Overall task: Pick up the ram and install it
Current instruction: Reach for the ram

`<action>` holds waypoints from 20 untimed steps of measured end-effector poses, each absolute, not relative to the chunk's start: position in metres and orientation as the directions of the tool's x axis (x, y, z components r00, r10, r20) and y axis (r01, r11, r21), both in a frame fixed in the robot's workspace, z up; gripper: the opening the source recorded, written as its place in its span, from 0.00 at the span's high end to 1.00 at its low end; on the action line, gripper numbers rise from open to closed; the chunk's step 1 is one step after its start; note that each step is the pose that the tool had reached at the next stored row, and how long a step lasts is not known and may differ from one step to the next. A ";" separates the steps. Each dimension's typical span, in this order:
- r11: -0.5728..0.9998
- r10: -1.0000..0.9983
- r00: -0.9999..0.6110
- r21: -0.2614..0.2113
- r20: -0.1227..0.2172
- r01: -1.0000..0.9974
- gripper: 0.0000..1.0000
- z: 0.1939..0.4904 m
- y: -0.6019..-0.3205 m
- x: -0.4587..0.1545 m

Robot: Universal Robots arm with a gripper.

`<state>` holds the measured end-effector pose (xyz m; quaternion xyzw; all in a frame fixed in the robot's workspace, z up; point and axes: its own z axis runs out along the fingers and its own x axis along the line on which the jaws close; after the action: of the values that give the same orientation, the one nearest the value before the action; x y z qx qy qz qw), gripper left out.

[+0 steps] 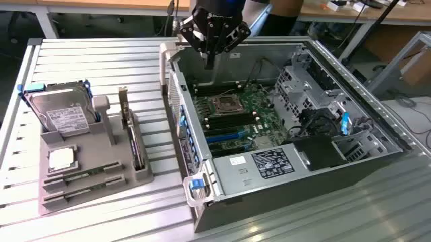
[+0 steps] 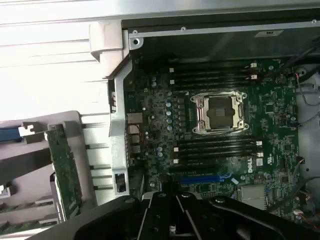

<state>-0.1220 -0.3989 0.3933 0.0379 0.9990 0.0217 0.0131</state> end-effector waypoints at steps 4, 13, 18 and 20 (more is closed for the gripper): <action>0.996 0.076 -0.997 0.044 -0.024 0.075 0.90 0.393 -0.399 -0.133; 0.996 0.076 -0.997 0.044 -0.024 0.075 0.90 0.393 -0.399 -0.152; 0.996 0.076 -0.997 0.044 -0.024 0.075 0.90 0.393 -0.399 -0.166; 0.996 0.076 -0.997 0.044 -0.025 0.075 0.90 0.393 -0.399 -0.172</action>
<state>-0.1722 -0.3989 0.3933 0.0379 0.9990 0.0217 0.0131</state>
